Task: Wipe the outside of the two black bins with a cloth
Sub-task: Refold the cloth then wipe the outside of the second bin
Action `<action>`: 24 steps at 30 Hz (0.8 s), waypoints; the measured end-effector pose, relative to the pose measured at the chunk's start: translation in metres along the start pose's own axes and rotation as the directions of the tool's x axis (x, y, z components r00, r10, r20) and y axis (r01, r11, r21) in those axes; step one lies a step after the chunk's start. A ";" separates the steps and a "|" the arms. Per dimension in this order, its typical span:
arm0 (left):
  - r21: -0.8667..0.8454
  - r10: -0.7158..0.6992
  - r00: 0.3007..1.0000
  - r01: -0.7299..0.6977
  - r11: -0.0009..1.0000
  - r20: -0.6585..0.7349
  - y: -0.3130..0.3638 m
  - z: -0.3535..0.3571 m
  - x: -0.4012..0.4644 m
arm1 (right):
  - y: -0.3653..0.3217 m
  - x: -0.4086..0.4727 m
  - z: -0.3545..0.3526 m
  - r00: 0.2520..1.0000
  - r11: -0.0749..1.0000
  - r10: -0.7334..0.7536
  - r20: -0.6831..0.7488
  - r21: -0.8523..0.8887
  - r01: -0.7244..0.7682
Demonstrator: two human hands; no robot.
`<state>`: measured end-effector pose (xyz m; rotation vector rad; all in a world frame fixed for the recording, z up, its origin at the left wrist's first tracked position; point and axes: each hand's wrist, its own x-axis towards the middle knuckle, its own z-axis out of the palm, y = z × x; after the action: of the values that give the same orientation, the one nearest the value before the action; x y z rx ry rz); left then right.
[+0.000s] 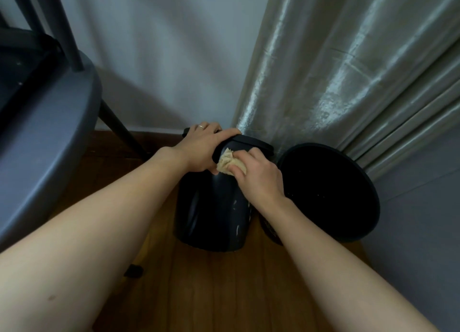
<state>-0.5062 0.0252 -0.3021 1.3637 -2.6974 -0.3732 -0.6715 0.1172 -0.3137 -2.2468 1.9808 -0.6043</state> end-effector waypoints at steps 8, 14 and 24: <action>0.002 0.001 1.000 -0.001 1.000 0.006 -0.005 -0.001 -0.002 | 0.018 0.009 -0.005 0.993 0.995 0.097 -0.075 0.022 -0.095; 0.043 0.028 1.000 -0.029 0.999 0.014 -0.001 -0.001 -0.001 | 0.005 0.014 -0.001 0.997 0.999 0.010 -0.082 0.031 -0.007; 0.133 0.114 0.989 -0.126 0.983 0.094 0.009 -0.013 0.010 | 0.032 0.006 -0.003 0.990 0.994 0.057 -0.127 0.097 -0.045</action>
<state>-0.5168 0.0197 -0.2875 1.2349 -2.9083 -0.2434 -0.7020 0.1067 -0.3194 -2.1462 2.0147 -0.8386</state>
